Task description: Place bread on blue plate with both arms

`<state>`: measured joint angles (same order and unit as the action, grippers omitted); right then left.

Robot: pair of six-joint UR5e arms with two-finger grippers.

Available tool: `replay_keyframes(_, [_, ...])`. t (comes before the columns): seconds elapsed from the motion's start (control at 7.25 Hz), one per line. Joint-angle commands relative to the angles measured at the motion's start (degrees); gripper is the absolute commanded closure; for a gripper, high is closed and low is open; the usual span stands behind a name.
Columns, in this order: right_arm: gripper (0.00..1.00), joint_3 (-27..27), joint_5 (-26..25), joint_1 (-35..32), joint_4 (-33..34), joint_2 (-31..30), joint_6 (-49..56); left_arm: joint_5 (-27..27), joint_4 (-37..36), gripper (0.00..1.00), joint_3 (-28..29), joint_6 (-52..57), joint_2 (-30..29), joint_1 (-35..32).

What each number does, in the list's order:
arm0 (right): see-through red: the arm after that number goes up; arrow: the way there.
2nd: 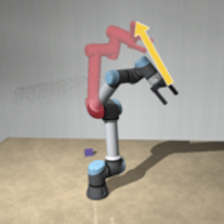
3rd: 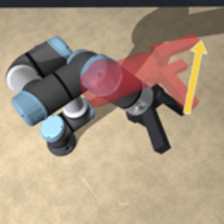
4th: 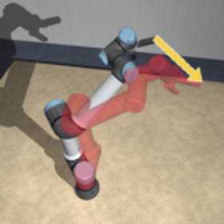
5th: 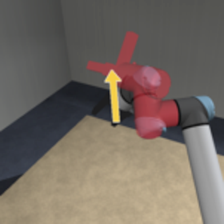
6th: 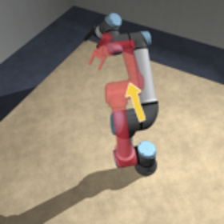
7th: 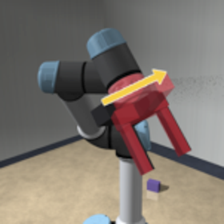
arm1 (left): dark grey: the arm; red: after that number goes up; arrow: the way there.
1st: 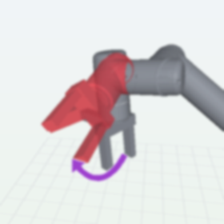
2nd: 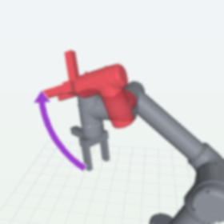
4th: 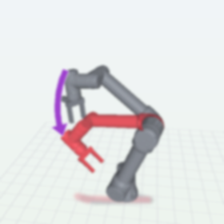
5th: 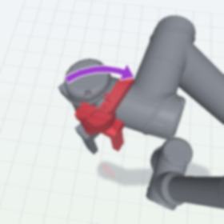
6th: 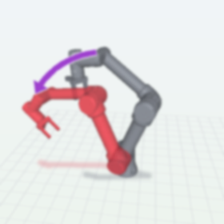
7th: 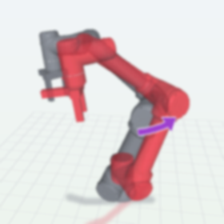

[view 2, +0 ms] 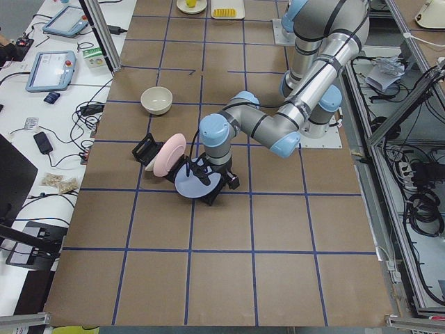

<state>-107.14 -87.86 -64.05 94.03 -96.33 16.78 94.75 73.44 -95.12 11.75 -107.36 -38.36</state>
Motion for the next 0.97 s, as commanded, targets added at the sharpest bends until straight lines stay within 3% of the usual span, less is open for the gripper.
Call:
replay_keyframes(0.0, [0.00, -6.82, -0.21, 5.66, 9.54, 0.61, 7.53, -0.61, -6.94, 0.00, -0.07, -1.28, -3.28, -0.05])
replay_keyframes(0.28, [0.00, -10.36, -0.38, 8.58, 20.70, 5.86, 12.48, -0.79, -8.93, 0.00, -0.33, -4.01, -5.74, -1.19])
replay_keyframes(0.55, [0.00, -10.37, -0.47, 8.68, 25.21, 11.75, 12.31, -1.67, -9.54, 0.07, -0.94, -4.89, -6.63, -1.55])
replay_keyframes(0.83, [0.00, -10.28, -0.47, 8.68, 28.73, 15.98, 11.96, -2.20, -9.46, 0.43, -0.95, -5.07, -6.55, -1.55])
